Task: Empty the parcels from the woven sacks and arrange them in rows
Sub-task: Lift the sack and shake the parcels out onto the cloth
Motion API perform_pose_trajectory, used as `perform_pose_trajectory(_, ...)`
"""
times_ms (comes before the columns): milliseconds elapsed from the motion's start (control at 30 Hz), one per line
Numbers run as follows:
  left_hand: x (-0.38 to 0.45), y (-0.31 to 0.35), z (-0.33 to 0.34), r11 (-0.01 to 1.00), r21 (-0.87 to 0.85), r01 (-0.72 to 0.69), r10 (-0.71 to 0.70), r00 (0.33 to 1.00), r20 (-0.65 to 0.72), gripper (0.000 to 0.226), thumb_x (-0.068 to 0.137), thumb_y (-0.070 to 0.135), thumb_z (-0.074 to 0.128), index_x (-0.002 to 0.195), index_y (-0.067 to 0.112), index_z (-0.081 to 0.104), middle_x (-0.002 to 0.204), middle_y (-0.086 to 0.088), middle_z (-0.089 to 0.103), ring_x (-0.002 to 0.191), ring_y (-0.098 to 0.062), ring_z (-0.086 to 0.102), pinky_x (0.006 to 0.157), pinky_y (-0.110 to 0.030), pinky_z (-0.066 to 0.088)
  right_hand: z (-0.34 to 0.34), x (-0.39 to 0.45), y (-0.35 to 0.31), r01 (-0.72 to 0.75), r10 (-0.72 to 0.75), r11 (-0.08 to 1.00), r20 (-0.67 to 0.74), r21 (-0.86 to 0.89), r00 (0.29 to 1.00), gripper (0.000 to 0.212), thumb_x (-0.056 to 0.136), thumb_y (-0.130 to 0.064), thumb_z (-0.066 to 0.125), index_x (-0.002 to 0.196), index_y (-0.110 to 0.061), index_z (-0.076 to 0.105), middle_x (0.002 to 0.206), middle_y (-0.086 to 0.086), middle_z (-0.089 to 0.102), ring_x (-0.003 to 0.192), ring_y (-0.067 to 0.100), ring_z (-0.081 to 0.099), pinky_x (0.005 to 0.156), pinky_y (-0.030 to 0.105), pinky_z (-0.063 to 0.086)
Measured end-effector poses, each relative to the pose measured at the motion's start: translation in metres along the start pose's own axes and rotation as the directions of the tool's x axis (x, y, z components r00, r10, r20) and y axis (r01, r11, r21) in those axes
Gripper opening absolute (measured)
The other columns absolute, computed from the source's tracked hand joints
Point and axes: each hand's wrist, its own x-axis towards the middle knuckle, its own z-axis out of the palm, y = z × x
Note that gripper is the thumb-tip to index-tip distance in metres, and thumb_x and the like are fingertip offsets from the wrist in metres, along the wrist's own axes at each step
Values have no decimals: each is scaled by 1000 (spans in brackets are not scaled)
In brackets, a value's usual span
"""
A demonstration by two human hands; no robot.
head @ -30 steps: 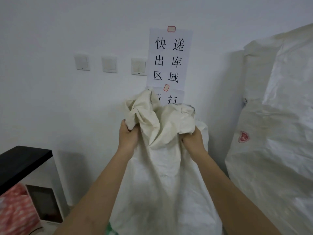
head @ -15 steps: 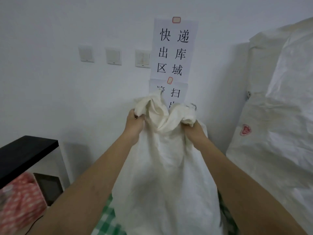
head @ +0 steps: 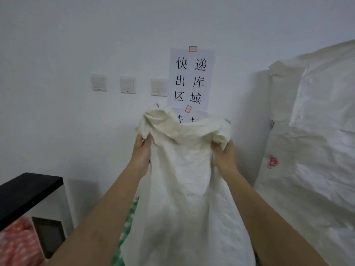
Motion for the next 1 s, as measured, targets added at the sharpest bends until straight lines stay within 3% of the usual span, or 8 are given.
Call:
perform_pose_trajectory(100, 0, 4, -3, 989, 128, 77, -85, 995, 57, 36, 100, 33, 47, 134, 21, 47, 126, -2, 61, 110, -22, 60, 88, -41, 51, -6, -2, 10, -96, 134, 977, 196, -190, 971, 25, 93, -19, 58, 116, -9, 59, 102, 8, 64, 102, 28, 62, 84, 37, 51)
perform_pose_trajectory(200, 2, 16, -8, 999, 39, 6, -7, 1000, 24, 37, 99, 33, 48, 133, 17, 49, 124, -2, 62, 111, -22, 60, 91, -43, 51, -10, 3, -23, 42, -55, 996, 184, 73, 981, 17, 94, -15, 58, 111, -16, 61, 103, -6, 66, 97, 11, 62, 77, 21, 49)
perform_pose_trajectory(267, 4, 14, -16, 1000, -8, 14, -14, 999, -31, 48, 95, 45, 53, 135, 19, 47, 127, -3, 61, 113, -25, 60, 94, -48, 50, -10, 8, -28, 34, -57, 987, 145, 154, 988, 17, 94, -25, 60, 109, -18, 62, 106, -3, 68, 99, 12, 64, 84, 28, 53)
perform_pose_trajectory(400, -1, 11, -6, 992, 80, 100, -104, 994, 45, 45, 96, 41, 53, 134, 18, 50, 127, -5, 61, 111, -25, 61, 92, -46, 51, -11, 6, -12, -166, 202, 941, 97, -294, 975, 39, 93, -39, 59, 112, -4, 62, 105, 13, 63, 103, 34, 62, 84, 42, 53)
perform_pose_trajectory(567, -2, 19, -14, 997, -68, 28, -34, 996, -85, 42, 96, 36, 54, 131, 13, 50, 122, -5, 63, 105, -24, 64, 85, -41, 53, -17, 2, -44, 1, -10, 991, 69, 136, 998, 30, 92, -35, 62, 111, -12, 59, 108, 6, 65, 98, 22, 61, 84, 36, 49)
perform_pose_trajectory(767, -6, 9, -16, 984, 149, 98, -58, 966, -252, 42, 98, 37, 48, 127, 7, 47, 115, -9, 58, 102, -28, 57, 85, -41, 47, -25, -15, -29, 164, -167, 983, -37, -82, 985, 77, 93, -35, 61, 151, -27, 12, 137, 4, 45, 117, 21, 52, 92, 32, 39)
perform_pose_trajectory(900, -10, 11, -10, 968, 229, 97, -33, 963, -268, 46, 98, 36, 42, 133, 5, 40, 114, -10, 54, 95, -24, 53, 78, -37, 42, -19, -22, -30, 293, -290, 948, 45, -127, 956, 65, 99, -29, 51, 152, -34, 15, 123, 0, 38, 80, 3, 48, 83, 23, 35)
perform_pose_trajectory(1000, -19, 11, -4, 947, 292, 135, -72, 974, -216, 60, 99, 45, 37, 144, 9, 21, 136, -11, 42, 119, -30, 45, 95, -42, 38, -15, -15, -22, 334, -330, 935, 55, -115, 942, 53, 100, -35, 45, 149, -37, 27, 109, 4, 52, 77, 1, 50, 80, 24, 39)
